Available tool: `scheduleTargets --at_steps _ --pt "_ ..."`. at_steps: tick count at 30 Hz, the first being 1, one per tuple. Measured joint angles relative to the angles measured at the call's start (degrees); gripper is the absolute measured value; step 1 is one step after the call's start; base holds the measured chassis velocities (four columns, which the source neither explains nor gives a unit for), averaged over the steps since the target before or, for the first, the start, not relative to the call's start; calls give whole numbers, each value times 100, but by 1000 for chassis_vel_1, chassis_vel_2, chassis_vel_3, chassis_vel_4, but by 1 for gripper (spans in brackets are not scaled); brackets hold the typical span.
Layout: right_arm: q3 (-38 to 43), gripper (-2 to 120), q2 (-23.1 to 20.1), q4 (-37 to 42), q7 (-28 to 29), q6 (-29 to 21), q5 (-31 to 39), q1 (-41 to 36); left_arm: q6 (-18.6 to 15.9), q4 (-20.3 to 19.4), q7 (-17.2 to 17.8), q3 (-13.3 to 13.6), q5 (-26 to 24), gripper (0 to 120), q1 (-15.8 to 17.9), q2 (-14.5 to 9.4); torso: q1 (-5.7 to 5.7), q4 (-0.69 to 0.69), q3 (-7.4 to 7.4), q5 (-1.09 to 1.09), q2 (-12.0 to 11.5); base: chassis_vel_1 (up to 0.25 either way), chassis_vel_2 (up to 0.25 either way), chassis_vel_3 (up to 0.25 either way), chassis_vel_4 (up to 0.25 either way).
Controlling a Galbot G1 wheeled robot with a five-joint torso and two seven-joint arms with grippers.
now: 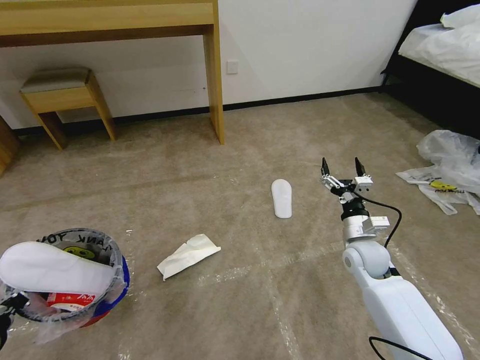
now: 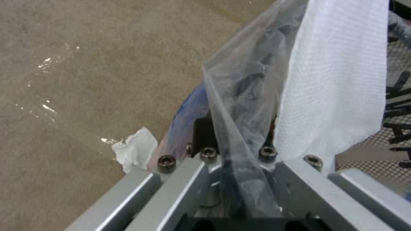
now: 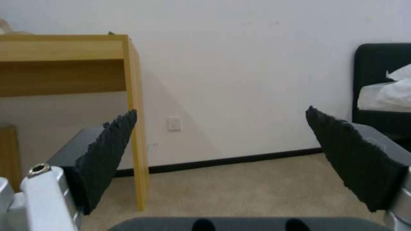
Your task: Pick up the trash bin and place the garbage on the floor into it.
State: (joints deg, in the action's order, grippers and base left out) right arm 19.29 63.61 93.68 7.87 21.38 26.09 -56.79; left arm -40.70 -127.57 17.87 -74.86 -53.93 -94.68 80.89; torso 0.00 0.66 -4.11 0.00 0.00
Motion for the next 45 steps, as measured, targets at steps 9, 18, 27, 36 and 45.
scheduleTargets --at_steps 9,18,27,36,45 --pt "-13 100 -14 24 2 13 -17 -1 0 -21 -4 -4 -6 1 -30 16 0 0 0 -1 0 -64 61 59 -67" --pt "-29 100 -12 56 5 21 -31 -17 1 -50 -8 -3 -7 1 -42 21 0 0 0 0 0 -25 33 21 -27" --pt "-32 100 8 44 7 68 -57 -44 1 -85 -9 -1 -8 1 -53 19 0 0 0 0 0 0 0 0 0" --pt "-102 100 -171 58 -75 131 -99 -37 2 -91 -9 42 0 1 -46 41 0 2 0 0 0 0 0 0 0" --pt "-1920 100 -1004 581 -97 -1063 454 947 2 -257 -9 163 106 1 -124 80 0 0 0 -1 0 0 0 0 0"
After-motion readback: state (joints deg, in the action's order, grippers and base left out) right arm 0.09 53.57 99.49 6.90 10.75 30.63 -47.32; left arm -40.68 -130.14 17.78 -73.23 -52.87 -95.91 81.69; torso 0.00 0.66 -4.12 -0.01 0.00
